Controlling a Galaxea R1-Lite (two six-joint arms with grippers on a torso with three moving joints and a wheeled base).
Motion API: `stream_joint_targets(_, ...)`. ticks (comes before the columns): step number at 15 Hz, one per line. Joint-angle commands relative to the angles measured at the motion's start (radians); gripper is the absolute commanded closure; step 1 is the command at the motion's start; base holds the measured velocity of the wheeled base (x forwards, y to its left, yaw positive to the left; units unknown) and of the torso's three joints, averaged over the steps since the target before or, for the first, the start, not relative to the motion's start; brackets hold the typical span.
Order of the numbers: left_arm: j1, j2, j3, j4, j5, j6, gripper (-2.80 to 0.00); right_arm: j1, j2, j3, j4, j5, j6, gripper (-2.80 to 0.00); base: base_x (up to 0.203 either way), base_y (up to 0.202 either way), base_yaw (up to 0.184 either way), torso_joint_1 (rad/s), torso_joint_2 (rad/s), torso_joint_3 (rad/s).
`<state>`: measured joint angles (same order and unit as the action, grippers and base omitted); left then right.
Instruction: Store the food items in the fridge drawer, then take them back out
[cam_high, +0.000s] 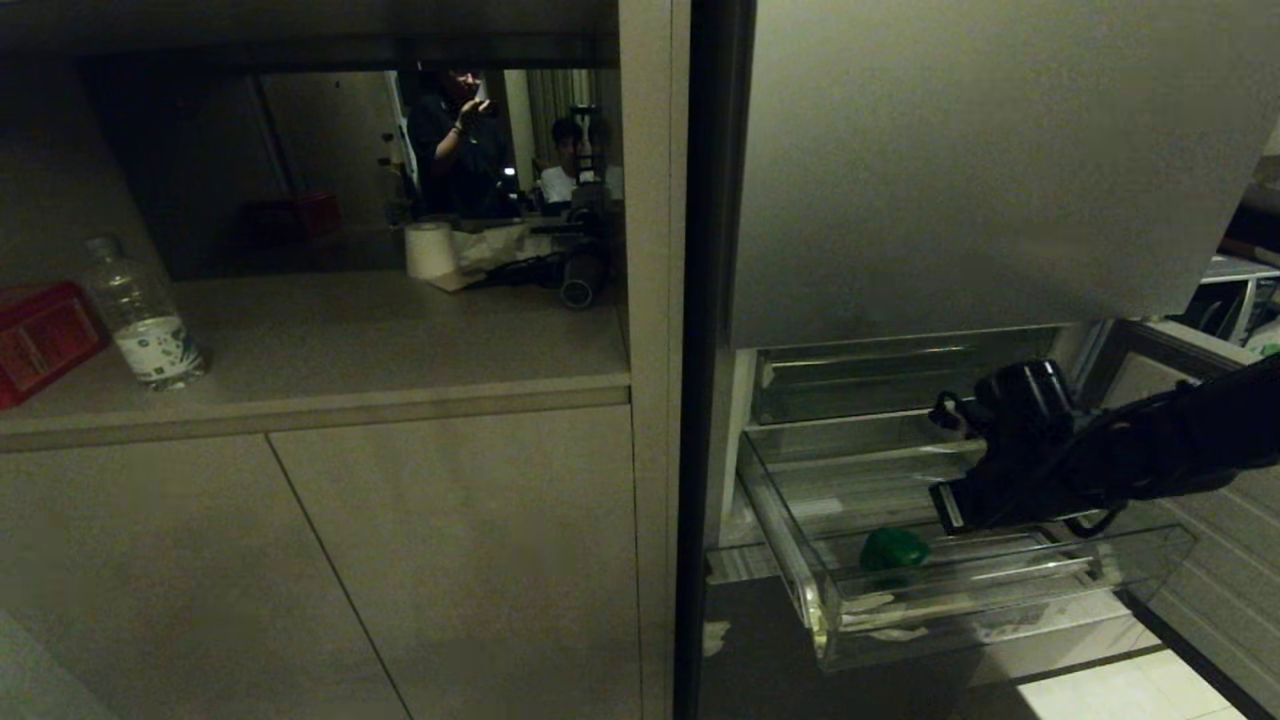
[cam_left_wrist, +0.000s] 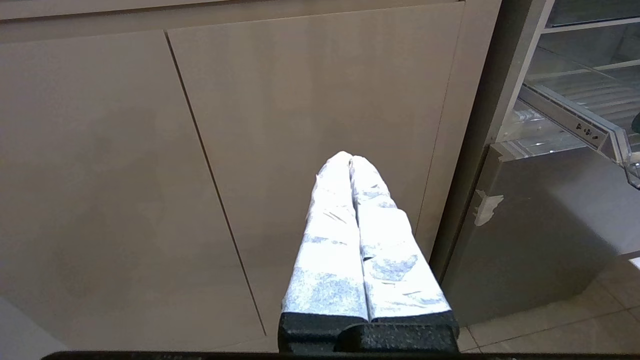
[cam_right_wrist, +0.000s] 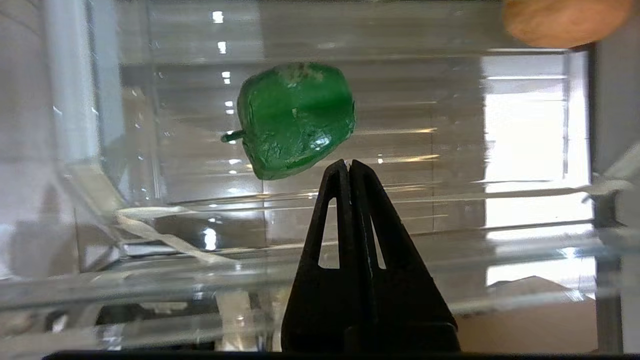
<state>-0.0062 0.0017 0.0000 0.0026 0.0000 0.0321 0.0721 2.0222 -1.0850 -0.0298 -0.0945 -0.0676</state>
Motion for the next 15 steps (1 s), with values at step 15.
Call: stream_joint_targets(15, 0.000, 0.001, 0.000, 0.001, 0.000, 0.000, 0.00, 0.008, 0.215, -0.204, 0.049, 0.112, -0.087, -2.80, 0.000, 0.000, 0.000, 0.000, 0.00, 0.000)
